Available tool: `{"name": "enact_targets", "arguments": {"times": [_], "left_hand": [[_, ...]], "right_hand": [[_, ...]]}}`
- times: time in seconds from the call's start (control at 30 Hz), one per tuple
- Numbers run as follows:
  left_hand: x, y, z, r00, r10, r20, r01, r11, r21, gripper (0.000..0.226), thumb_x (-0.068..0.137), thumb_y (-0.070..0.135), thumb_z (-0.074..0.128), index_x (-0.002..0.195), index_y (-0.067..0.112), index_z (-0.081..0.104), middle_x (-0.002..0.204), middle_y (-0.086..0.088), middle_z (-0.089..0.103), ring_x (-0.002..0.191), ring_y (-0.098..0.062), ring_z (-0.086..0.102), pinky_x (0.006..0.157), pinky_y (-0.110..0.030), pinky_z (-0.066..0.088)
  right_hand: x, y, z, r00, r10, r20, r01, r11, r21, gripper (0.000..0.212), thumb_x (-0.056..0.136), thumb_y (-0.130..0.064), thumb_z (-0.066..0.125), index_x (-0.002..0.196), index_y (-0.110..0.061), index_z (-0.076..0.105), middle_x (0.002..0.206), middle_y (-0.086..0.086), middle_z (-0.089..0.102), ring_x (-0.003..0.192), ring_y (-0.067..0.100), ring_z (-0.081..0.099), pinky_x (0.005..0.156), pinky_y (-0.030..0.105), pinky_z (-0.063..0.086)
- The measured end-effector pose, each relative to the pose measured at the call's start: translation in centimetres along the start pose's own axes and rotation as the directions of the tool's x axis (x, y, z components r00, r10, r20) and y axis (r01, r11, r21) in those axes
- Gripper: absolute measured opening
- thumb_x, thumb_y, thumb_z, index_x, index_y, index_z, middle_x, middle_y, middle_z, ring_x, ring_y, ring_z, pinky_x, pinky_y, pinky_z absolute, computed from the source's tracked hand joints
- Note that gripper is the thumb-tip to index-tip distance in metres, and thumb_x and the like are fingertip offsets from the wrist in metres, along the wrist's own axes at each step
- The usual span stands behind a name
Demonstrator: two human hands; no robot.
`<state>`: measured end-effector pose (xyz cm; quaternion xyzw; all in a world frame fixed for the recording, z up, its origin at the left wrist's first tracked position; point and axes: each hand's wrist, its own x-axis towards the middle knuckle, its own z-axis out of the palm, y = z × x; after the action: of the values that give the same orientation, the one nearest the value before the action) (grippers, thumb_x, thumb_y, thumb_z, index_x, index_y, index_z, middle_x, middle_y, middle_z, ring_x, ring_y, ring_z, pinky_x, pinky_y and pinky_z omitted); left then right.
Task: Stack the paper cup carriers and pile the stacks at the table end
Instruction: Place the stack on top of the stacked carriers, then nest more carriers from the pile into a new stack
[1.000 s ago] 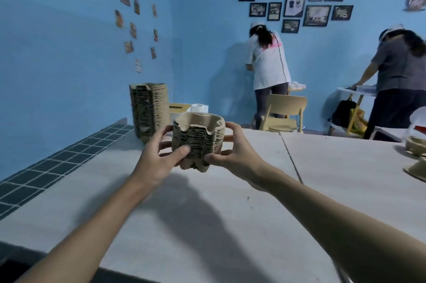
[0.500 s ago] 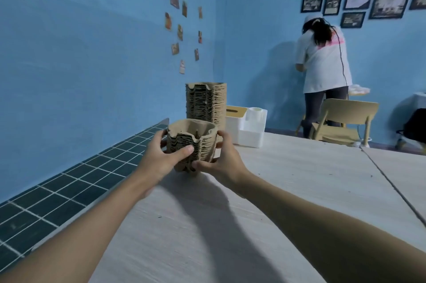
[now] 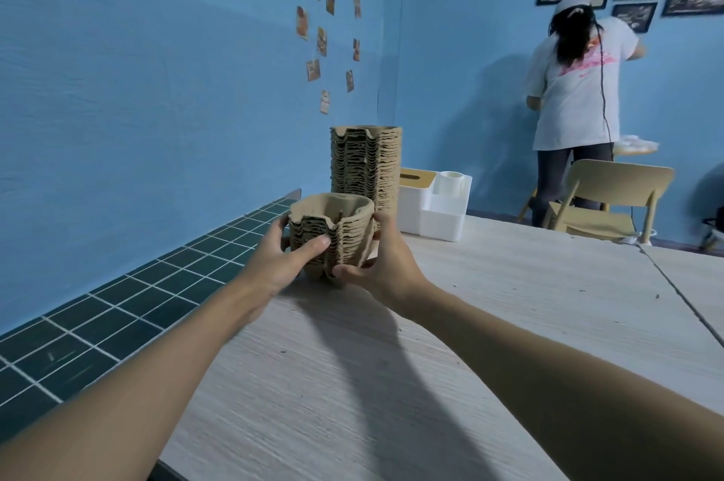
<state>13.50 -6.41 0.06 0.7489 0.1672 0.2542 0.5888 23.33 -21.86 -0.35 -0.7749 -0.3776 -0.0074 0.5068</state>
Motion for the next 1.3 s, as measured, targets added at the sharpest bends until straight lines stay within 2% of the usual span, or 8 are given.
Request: {"name": "enact_targets", "arguments": {"times": [0.13,0.27,0.37,0.47,0.7,0.9,1.13,1.3], "left_hand": [[-2.7,1.0,-0.2,1.0,-0.024,0.006,0.024,0.996,0.081,0.11,0.055,0.065,0.084,0.148,0.032,0.035,0.136,0.0,0.058,0.124,-0.017,0.056,0.109,-0.047,0.045],[-6.1,3.4,0.9,0.996,0.021,-0.086,-0.003,0.979,0.204,0.069,0.086,0.033,0.077,0.142,0.02,0.039,0.117,-0.003,0.05,0.107,-0.018,0.055,0.085,-0.031,0.047],[-8.3,6.3,3.6,0.99,0.121,-0.072,-0.096,0.952,0.29,0.048,0.09,0.023,0.073,0.13,0.017,0.048,0.109,-0.008,0.05,0.095,-0.02,0.05,0.079,-0.03,0.043],[-10.4,10.2,9.0,0.972,0.23,0.048,-0.234,0.937,0.261,0.03,0.091,0.021,0.071,0.116,0.018,0.056,0.103,-0.008,0.057,0.088,-0.019,0.054,0.076,-0.031,0.045],[-16.3,18.3,27.3,0.841,0.359,0.406,-0.429,0.898,0.096,0.026,0.095,0.03,0.066,0.119,0.023,0.058,0.099,0.001,0.064,0.089,-0.008,0.06,0.069,-0.024,0.045],[-24.1,21.8,42.6,0.669,0.37,0.645,-0.452,0.891,-0.042,0.028,0.095,0.028,0.066,0.119,0.017,0.058,0.106,-0.005,0.064,0.098,-0.018,0.064,0.07,-0.024,0.049],[-33.0,22.1,55.9,0.446,0.426,0.787,-0.54,0.829,-0.143,0.041,0.081,0.035,0.074,0.116,0.02,0.057,0.108,-0.005,0.063,0.101,-0.023,0.061,0.09,-0.036,0.053],[-36.1,23.2,62.1,0.419,0.528,0.739,-0.678,0.723,-0.132,0.073,0.073,0.055,0.07,0.136,0.027,0.047,0.131,-0.006,0.051,0.123,-0.025,0.05,0.106,-0.044,0.043]], "right_hand": [[-1.9,-0.9,-2.1,0.997,0.007,0.071,-0.004,0.999,-0.045,0.095,0.07,-0.031,0.085,0.143,-0.026,0.024,0.134,0.003,0.043,0.114,0.028,0.055,0.097,0.043,0.049],[-5.5,-2.2,-6.1,0.994,0.072,0.082,-0.061,0.99,-0.123,0.076,0.089,-0.024,0.068,0.148,-0.02,0.019,0.146,0.01,0.032,0.104,0.025,0.06,0.085,0.028,0.047],[-9.4,-3.4,-10.3,0.992,0.091,0.085,-0.076,0.982,-0.174,0.069,0.094,-0.022,0.063,0.148,-0.02,0.02,0.146,0.009,0.032,0.101,0.022,0.061,0.091,0.034,0.051],[-13.6,-3.6,-15.8,0.993,0.117,0.033,-0.107,0.969,-0.224,0.065,0.094,-0.021,0.061,0.147,-0.021,0.022,0.144,0.008,0.035,0.101,0.021,0.061,0.094,0.04,0.051],[-24.6,-2.1,-31.4,0.946,0.187,-0.265,-0.269,0.908,-0.321,0.054,0.093,-0.016,0.061,0.141,-0.015,0.037,0.137,0.008,0.042,0.112,0.023,0.055,0.083,0.026,0.045],[-37.2,0.3,-43.1,0.833,0.207,-0.514,-0.46,0.776,-0.432,0.038,0.089,-0.012,0.062,0.127,-0.013,0.053,0.12,0.007,0.051,0.096,0.021,0.06,0.084,0.025,0.046],[-48.2,2.4,-51.3,0.626,0.042,-0.778,-0.657,0.567,-0.498,0.016,0.085,-0.019,0.066,0.101,-0.02,0.067,0.104,-0.001,0.058,0.102,0.024,0.053,0.09,0.043,0.041],[-53.1,3.2,-55.1,0.441,-0.165,-0.882,-0.782,0.412,-0.468,0.024,0.083,-0.023,0.07,0.105,-0.018,0.063,0.108,0.003,0.054,0.106,0.026,0.047,0.092,0.045,0.034]]}}
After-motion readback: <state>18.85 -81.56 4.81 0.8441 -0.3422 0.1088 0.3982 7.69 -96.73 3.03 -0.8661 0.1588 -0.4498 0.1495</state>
